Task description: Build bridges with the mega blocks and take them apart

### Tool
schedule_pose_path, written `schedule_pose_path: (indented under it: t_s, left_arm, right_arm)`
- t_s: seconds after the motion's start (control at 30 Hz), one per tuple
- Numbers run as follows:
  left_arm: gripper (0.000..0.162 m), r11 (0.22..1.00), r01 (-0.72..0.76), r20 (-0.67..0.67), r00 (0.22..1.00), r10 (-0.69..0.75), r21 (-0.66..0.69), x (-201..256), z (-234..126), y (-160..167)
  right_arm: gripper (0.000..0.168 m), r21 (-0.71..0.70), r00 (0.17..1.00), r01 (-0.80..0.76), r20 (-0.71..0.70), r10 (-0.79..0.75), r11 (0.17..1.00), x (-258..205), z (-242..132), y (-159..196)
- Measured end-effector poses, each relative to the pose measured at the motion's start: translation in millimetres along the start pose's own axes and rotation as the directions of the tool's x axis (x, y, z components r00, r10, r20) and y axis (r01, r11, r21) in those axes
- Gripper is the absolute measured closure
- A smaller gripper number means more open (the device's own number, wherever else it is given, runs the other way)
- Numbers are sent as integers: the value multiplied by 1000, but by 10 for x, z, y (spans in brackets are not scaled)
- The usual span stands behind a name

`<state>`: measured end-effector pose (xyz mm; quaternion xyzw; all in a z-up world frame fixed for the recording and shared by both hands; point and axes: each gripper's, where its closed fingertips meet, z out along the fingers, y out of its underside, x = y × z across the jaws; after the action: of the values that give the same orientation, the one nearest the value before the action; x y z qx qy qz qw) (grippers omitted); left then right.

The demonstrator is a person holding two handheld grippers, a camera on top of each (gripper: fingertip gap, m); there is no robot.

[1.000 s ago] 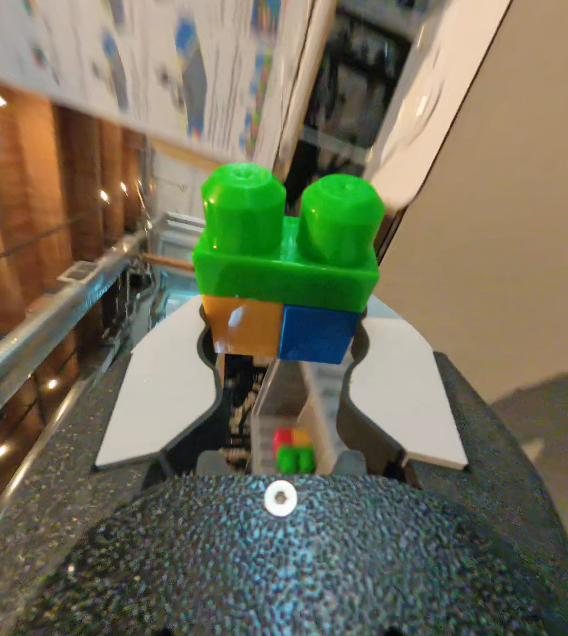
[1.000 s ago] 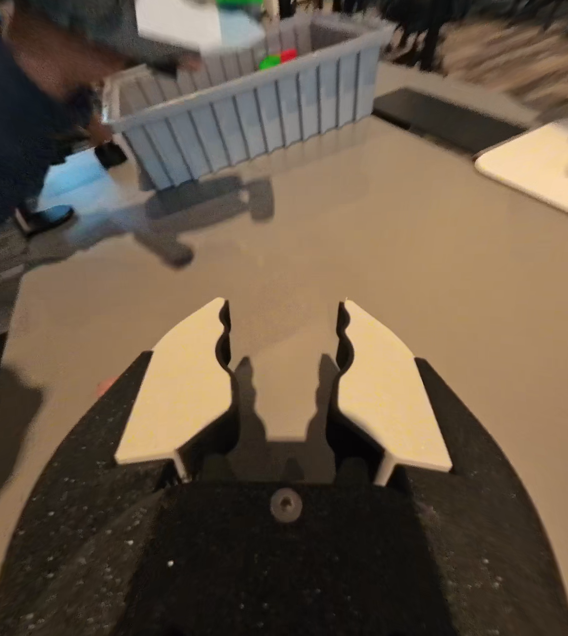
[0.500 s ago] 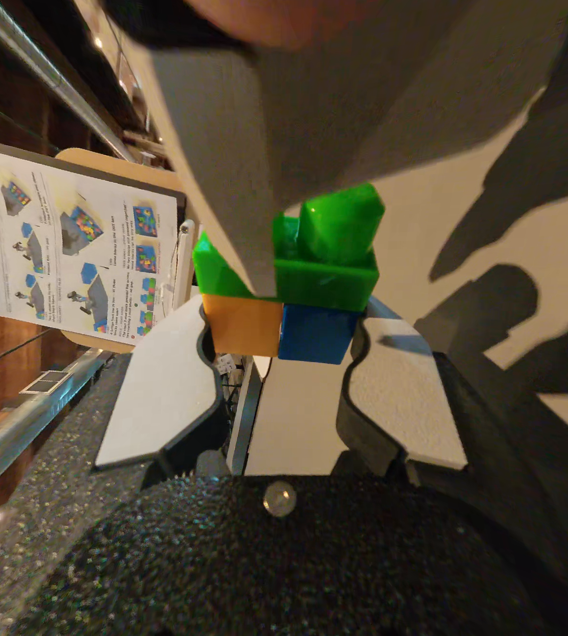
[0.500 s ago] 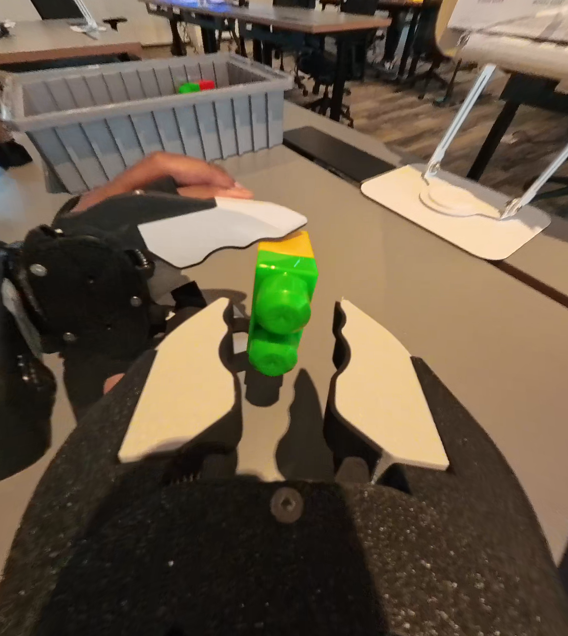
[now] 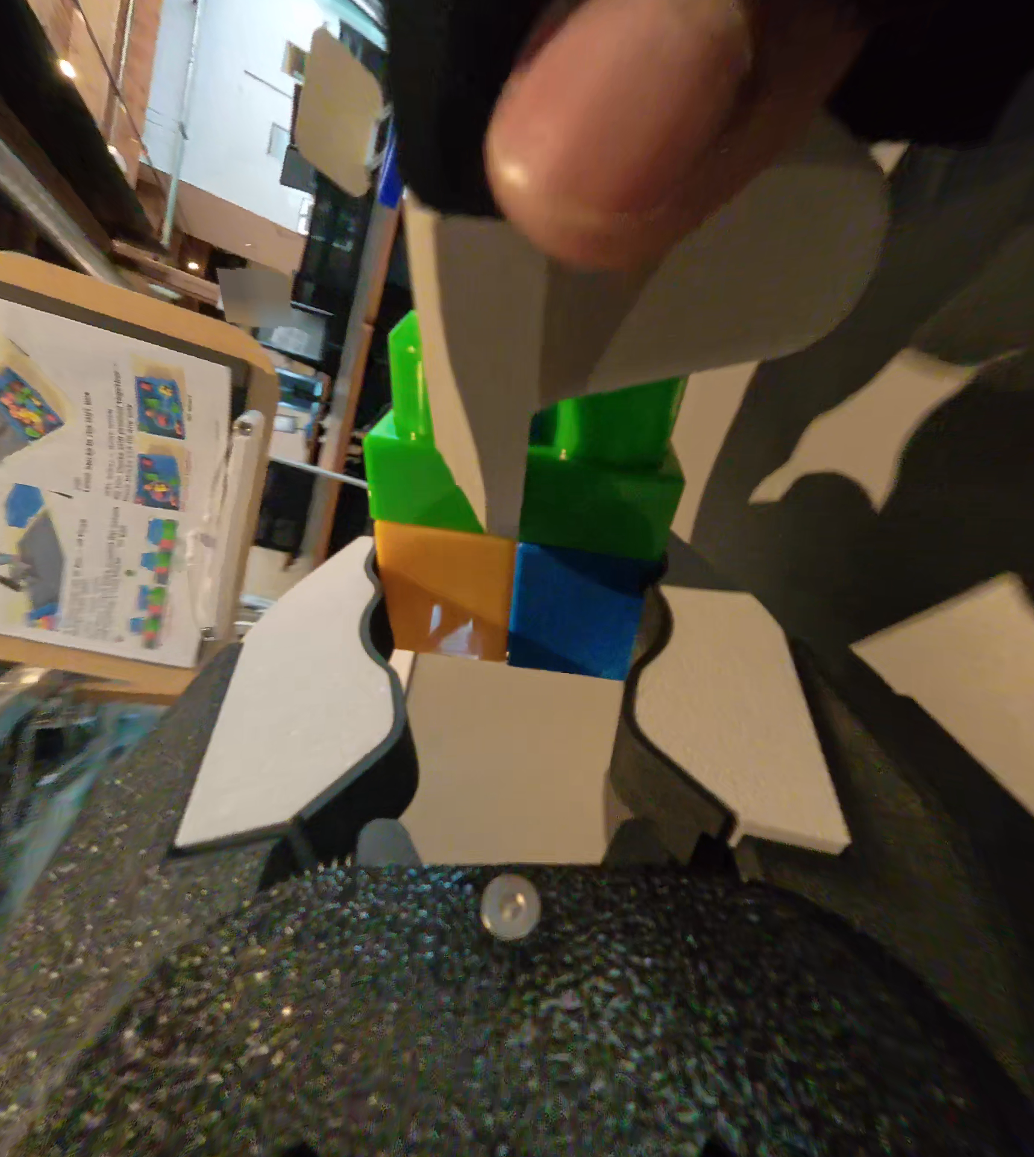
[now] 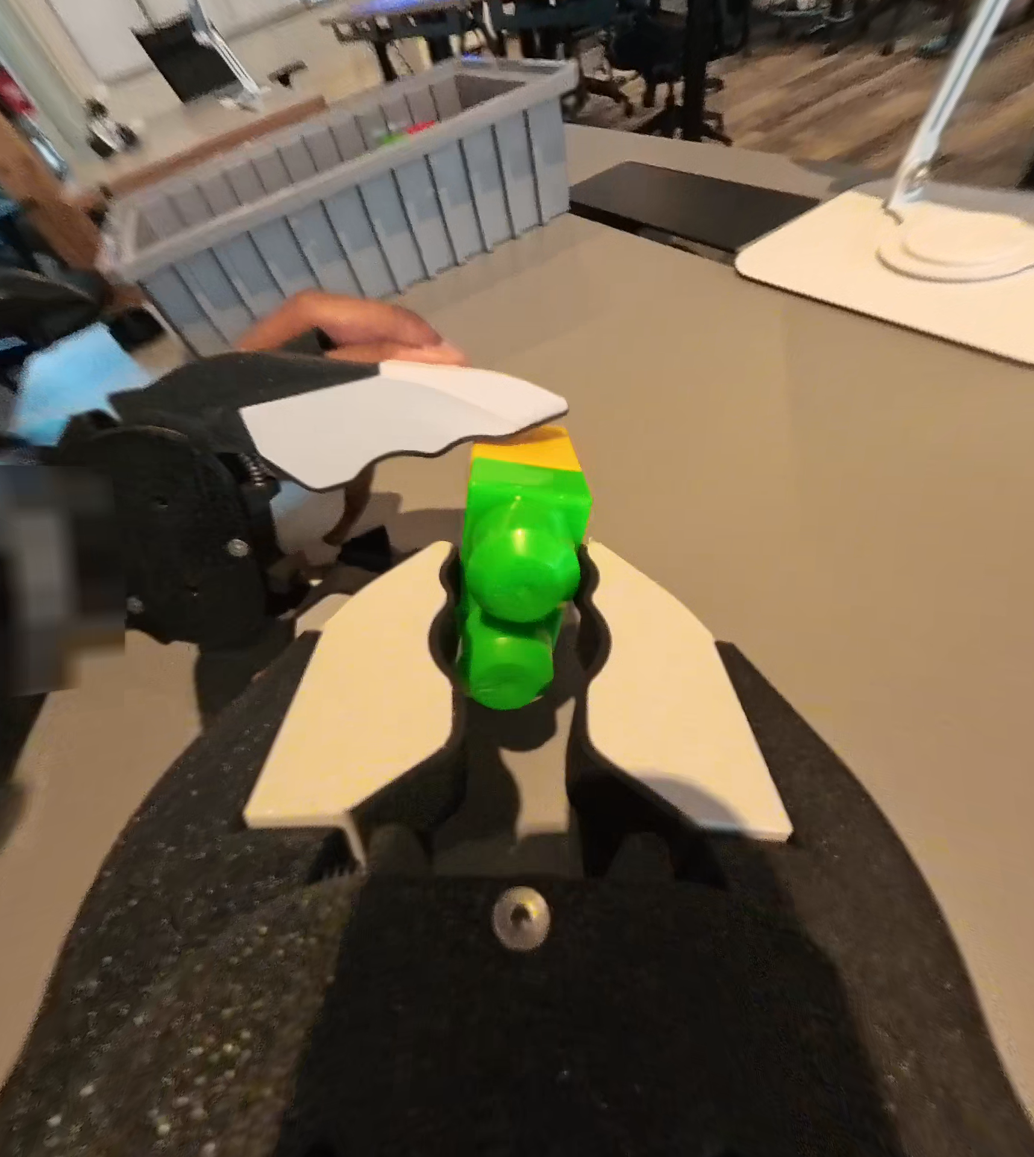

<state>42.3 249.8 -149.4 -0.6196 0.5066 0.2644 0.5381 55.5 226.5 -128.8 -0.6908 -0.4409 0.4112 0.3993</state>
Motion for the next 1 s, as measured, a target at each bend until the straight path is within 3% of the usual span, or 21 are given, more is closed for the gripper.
schedule_pose_path:
  t_s: [0.27,0.57,0.73,0.9,0.93,1.0]
  left_arm:
    - [85,955,280,-192,947,-258,98,106,-35,-113]
    - [85,924,360,-244,915,-322,131,105,-55,-182]
    - [86,958,280,-181,947,-265,60,128,30,-51]
    - [86,976,217,-121,969,-214,11,89,61,5]
    - [86,975,222,-125,968,-219,14,84,58,6]
    - [87,963,267,-150,954,-259,32,81,31,-18]
  right_arm:
    - [134,54,940,-287,210,270,956,-22,-59,-49]
    - [134,67,833,-479,350,429,875,19,-89,-68]
    - [134,25,993,-113,31,113,993,64,-19,-14]
    - [134,-47,971,141,-187,-148,989,56,-10,-40]
    - [133,-45,969,148,-194,-154,988,48,-9,-48]
    - [134,31,997,-17,-77,20,999,17,-24,-89]
